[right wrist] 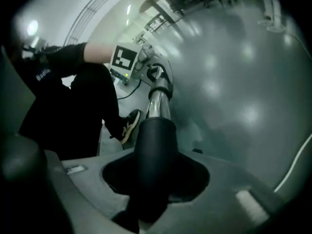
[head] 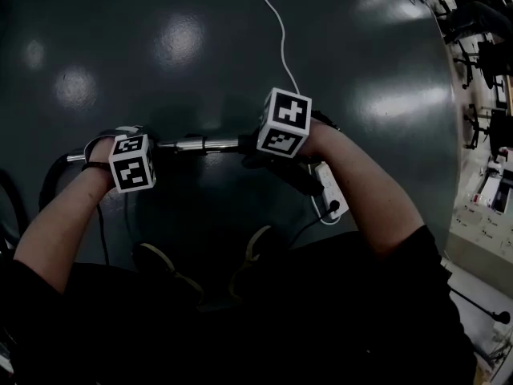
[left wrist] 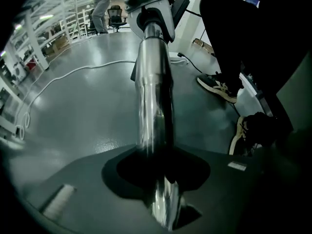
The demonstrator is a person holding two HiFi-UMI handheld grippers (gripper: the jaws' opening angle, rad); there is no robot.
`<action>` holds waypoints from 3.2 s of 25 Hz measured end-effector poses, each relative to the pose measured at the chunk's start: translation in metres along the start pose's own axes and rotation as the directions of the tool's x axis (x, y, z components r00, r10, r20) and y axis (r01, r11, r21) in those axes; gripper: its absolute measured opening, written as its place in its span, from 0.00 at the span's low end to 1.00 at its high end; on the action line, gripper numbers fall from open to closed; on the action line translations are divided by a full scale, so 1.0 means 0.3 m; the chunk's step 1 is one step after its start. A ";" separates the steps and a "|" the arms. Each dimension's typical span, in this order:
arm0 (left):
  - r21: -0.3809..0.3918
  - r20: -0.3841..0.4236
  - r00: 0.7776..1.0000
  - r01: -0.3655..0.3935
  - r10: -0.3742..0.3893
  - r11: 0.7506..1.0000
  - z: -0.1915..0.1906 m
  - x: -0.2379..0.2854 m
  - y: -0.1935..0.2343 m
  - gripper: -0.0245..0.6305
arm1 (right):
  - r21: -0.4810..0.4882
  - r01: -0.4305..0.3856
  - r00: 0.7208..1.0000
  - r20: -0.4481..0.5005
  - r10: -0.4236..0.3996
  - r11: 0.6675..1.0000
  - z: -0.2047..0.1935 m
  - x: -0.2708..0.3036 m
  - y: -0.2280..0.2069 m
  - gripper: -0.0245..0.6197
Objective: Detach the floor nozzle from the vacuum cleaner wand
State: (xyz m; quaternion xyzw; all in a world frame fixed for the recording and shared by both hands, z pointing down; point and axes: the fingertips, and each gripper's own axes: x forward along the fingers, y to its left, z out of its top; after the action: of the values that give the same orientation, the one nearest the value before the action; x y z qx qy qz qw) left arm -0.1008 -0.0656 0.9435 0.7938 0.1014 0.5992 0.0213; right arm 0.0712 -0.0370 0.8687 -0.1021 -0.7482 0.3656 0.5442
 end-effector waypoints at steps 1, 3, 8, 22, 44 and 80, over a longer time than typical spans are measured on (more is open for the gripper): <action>0.004 0.001 1.000 0.000 0.000 1.000 0.013 0.004 -0.007 0.24 | 0.010 -0.037 0.999 0.026 0.036 0.999 -0.006 0.004 0.011 0.22; -0.005 0.012 1.000 0.003 -0.003 1.000 0.029 -0.001 -0.009 0.24 | -0.061 0.023 0.999 0.040 -0.021 0.998 -0.009 -0.001 0.000 0.22; -0.116 0.065 0.995 0.082 -0.075 0.990 0.002 0.000 -0.001 0.24 | -0.571 0.534 0.787 0.066 -0.614 0.623 0.022 -0.097 -0.187 0.22; -0.168 -0.109 0.994 -0.019 0.000 0.986 -0.141 0.134 0.011 0.24 | -0.387 0.641 0.744 0.105 -0.659 0.662 -0.146 0.137 -0.338 0.22; -0.227 -0.191 0.971 0.096 -0.141 0.969 -0.172 0.240 -0.067 0.32 | -0.350 0.456 0.881 0.050 -0.470 0.818 -0.155 0.411 -0.240 0.39; -0.846 0.524 0.178 0.001 0.833 0.533 0.493 -2.624 -0.211 0.23 | 0.376 0.166 0.253 0.877 -0.408 0.912 0.589 -1.648 1.235 0.37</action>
State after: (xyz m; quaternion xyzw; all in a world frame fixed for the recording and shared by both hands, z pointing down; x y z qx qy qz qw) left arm -0.1737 -0.1374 0.1466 0.8931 -0.4121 0.0012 0.1806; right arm 0.0145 -0.1226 0.2343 0.3263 -0.8852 0.3244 0.0685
